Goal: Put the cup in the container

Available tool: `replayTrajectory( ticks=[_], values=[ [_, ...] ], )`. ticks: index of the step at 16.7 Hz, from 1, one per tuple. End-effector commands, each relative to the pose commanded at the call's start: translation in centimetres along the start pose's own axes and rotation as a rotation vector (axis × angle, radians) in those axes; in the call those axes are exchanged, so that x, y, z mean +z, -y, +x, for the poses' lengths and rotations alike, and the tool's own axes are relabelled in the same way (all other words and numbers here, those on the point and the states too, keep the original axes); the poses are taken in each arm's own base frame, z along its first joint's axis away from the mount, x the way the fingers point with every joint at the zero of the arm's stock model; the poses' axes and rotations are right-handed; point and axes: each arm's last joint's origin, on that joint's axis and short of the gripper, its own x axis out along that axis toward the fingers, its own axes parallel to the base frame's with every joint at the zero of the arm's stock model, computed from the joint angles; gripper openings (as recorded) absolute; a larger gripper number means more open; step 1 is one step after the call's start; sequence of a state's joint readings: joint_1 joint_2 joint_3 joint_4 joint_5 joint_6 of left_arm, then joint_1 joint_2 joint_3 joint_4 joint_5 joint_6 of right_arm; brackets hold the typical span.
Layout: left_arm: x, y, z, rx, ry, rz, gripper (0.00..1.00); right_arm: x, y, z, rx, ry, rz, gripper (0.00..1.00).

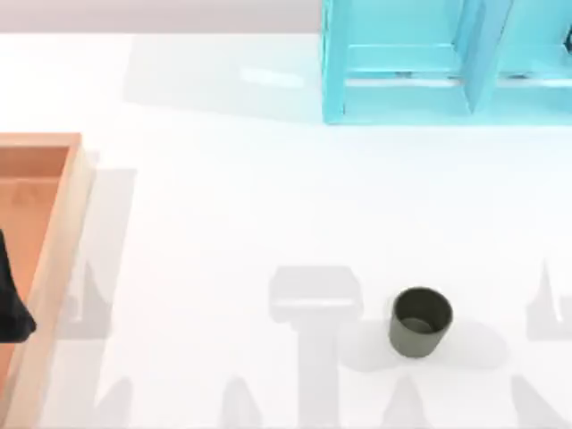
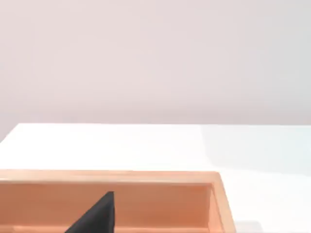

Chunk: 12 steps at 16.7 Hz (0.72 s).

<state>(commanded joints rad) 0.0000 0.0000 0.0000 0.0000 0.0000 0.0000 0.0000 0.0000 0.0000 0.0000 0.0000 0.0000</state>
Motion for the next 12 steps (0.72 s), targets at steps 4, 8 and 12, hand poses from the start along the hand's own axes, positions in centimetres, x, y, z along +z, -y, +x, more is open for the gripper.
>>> replayTrajectory(
  ticks=[4,8,12],
  values=[
    [0.4,0.0,0.0,0.000,-0.019,-0.013,1.00,0.0,0.0,0.0,0.000,0.000,0.000,1.00],
    [3.1,0.3,0.5,0.001,-0.153,-0.098,1.00,0.0,0.0,0.0,0.000,0.000,0.000,1.00],
    [8.1,1.0,3.2,0.020,-0.385,-0.218,1.00,0.0,0.0,0.0,0.000,0.000,0.000,1.00]
  ],
)
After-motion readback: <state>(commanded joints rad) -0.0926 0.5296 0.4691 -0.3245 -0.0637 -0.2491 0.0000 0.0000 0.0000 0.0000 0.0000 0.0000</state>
